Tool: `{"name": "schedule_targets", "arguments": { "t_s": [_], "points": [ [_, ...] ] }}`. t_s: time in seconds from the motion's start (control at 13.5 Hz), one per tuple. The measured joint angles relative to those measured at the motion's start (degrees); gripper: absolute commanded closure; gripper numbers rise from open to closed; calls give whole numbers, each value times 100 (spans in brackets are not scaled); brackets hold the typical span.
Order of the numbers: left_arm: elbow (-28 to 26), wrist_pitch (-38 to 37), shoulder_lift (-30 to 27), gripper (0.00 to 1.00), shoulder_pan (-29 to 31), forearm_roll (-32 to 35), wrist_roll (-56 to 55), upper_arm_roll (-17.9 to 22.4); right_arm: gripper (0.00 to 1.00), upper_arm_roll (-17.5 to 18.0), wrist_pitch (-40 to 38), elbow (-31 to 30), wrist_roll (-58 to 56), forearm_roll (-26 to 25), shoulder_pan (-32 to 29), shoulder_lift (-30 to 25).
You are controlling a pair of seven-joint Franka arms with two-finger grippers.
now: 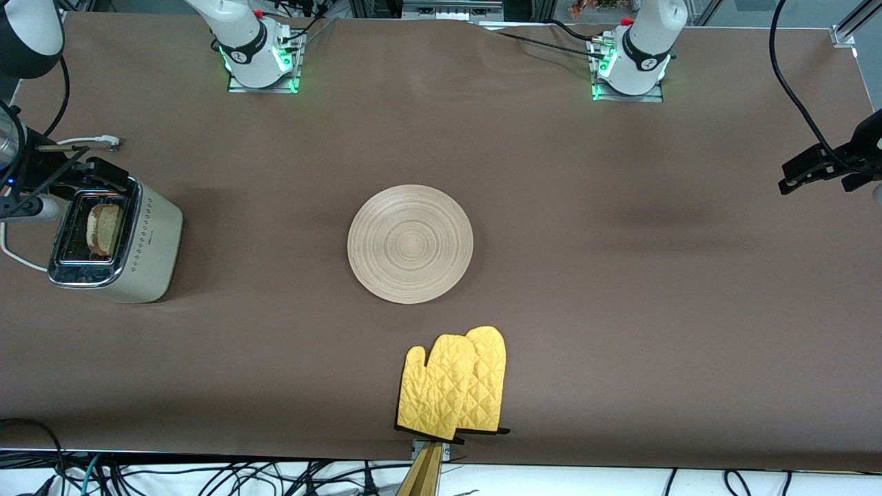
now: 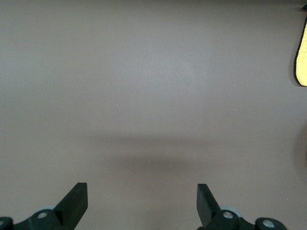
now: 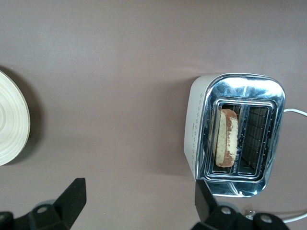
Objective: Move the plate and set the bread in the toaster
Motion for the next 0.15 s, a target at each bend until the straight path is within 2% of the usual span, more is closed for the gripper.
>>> {"name": "schedule_targets", "arguments": {
  "t_s": [0.15],
  "points": [
    [1, 0, 1, 0, 1, 0, 0, 5, 0, 0, -5, 23, 0, -23, -3, 27]
  ]
}}
